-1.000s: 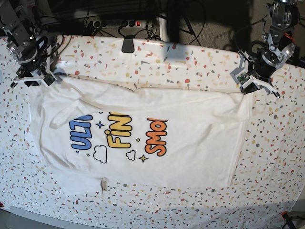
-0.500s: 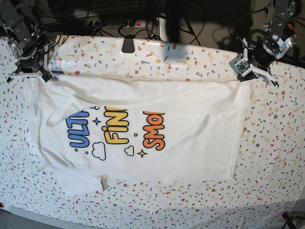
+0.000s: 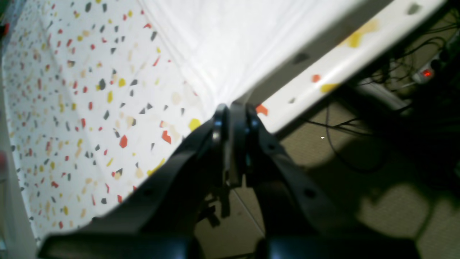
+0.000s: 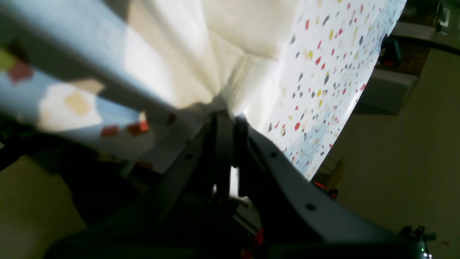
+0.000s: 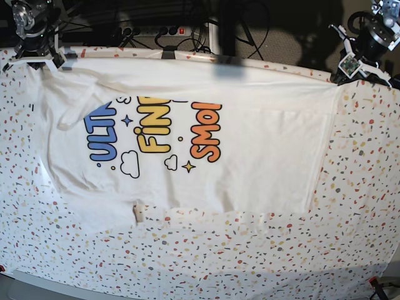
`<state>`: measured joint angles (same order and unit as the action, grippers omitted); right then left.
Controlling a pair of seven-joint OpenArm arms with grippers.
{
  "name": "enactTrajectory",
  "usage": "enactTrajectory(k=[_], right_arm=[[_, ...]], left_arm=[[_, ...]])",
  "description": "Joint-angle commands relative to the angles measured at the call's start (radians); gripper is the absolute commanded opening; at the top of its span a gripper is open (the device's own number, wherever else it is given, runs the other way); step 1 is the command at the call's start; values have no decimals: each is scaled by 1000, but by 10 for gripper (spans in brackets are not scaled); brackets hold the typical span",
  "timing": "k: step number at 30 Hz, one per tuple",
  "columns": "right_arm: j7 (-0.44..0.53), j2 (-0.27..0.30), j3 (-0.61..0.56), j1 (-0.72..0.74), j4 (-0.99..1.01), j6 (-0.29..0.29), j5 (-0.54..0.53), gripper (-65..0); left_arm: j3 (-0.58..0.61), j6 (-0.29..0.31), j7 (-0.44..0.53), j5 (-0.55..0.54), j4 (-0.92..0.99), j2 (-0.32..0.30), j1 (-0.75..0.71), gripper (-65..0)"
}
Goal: Fold the T-shirt properly
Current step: 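Grasp the collar edge with both grippers and drag the shirt toward the robot, then release the shirt and move both grippers to the hem corners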
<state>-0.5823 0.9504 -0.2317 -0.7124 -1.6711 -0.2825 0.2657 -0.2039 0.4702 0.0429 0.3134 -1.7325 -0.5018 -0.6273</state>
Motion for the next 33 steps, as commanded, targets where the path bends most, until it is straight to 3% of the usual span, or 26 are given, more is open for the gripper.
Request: enactTrajectory(k=[1, 4, 6, 7, 9, 11, 14, 17, 21, 23, 28, 31, 33], right_arm=[[-14, 23, 10, -8, -14, -37, 32, -650], [-21, 22, 10, -30, -33, -60, 50, -650], [-26, 22, 10, -37, -54, -109, 50, -650], [-42, 22, 10, -37, -66, -124, 52, -650], [-92, 22, 10, -37, -93, -127, 93, -650], [-153, 23, 10, -37, -120, -127, 135, -630], [-253, 23, 10, -37, -155, -127, 198, -491], [-287, 23, 10, -37, -170, -134, 261, -384], [-290, 25, 10, -37, -171, -186, 333, -378], [-289, 30, 10, -36, -171, -229, 346, -378], [-204, 31, 12, -30, -171, -327, 351, -378], [-103, 30, 27, -2, -171, -339, 229, -378], [-35, 30, 29, 49, -171, -333, 80, -379]], left_arm=[[-13, -16, 10, -8, -16, -17, -12, -650], [-13, -17, 10, -8, -16, -17, -21, -650], [-13, -18, 10, -8, -16, -17, -21, -650], [-13, -18, 10, -8, -16, -17, -21, -618], [-13, -18, -13, -8, -16, -17, -20, -471], [-13, -18, -45, -8, -17, -17, -21, -381], [-13, -18, -126, -8, -31, -17, -21, -373], [-13, -18, -198, -7, -77, -17, -21, -373], [-13, -18, -314, 43, -172, -18, -18, -373], [-13, -18, -327, 55, -204, -19, -11, -373], [-13, -18, -384, 5, -211, -36, 62, -373], [-13, -18, -394, -67, -209, -36, 133, -373], [-13, -18, -395, -197, -195, -36, 195, -373]])
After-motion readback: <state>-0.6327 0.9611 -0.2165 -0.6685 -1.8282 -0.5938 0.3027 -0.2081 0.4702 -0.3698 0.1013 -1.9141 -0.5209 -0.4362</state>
